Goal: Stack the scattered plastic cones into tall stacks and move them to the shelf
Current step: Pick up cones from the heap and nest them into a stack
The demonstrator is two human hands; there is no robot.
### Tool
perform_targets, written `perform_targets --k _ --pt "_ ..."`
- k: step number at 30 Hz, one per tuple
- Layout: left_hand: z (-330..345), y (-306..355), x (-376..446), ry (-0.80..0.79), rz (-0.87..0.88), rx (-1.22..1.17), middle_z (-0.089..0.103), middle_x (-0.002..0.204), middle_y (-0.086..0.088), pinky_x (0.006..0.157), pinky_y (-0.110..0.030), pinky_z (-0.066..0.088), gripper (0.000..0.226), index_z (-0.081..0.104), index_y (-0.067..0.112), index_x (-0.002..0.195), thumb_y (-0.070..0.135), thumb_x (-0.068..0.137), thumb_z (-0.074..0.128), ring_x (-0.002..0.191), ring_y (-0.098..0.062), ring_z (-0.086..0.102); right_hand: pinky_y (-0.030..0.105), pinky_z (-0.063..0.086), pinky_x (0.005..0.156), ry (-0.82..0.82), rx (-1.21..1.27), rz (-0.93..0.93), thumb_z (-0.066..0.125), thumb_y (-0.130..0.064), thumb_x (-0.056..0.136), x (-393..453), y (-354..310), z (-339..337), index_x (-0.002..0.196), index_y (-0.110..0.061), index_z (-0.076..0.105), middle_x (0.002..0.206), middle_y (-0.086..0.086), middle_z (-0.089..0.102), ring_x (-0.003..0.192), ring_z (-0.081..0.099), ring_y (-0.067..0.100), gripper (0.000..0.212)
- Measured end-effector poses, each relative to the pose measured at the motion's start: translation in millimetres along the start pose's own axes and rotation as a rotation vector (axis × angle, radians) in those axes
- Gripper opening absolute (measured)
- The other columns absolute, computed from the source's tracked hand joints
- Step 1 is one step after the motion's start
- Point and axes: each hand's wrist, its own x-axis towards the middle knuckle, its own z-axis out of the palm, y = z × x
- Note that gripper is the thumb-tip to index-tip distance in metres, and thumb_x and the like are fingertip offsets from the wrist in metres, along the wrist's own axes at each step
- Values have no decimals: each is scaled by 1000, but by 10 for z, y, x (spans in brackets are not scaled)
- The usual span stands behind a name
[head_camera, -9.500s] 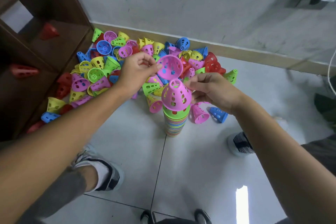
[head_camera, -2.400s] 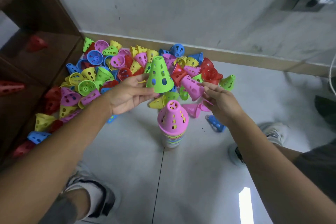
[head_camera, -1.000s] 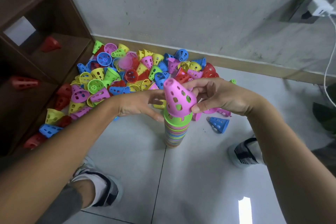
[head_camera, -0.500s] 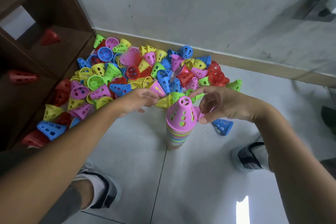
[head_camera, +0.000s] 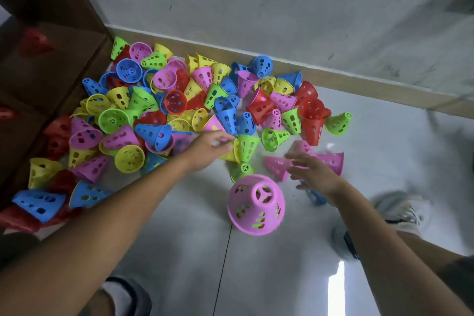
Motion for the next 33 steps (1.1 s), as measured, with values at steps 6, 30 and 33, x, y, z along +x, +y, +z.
perform_targets --k 6,30,33 --pt "184 -64 210 -58 139 258 51 115 4 80 -10 44 26 72 22 113 20 87 78 90 1 55 38 56 80 31 35 81 60 -17 99 312 129 189 145 -21 46 143 13 48 114 58 28 48" --pt "163 -103 77 67 133 326 57 100 2 73 -27 45 39 69 20 115 34 80 82 75 -3 53 28 59 75 161 668 -75 56 4 95 34 -583 -69 118 0 63 105 17 71 88 72 26 24" --pt "41 -3 -9 135 122 253 55 95 0 71 -25 43 27 68 20 99 31 80 83 71 -6 48 29 61 78 96 831 -96 53 10 94 -127 -714 -104 128 3 55 109 22 66 97 67 31 34"
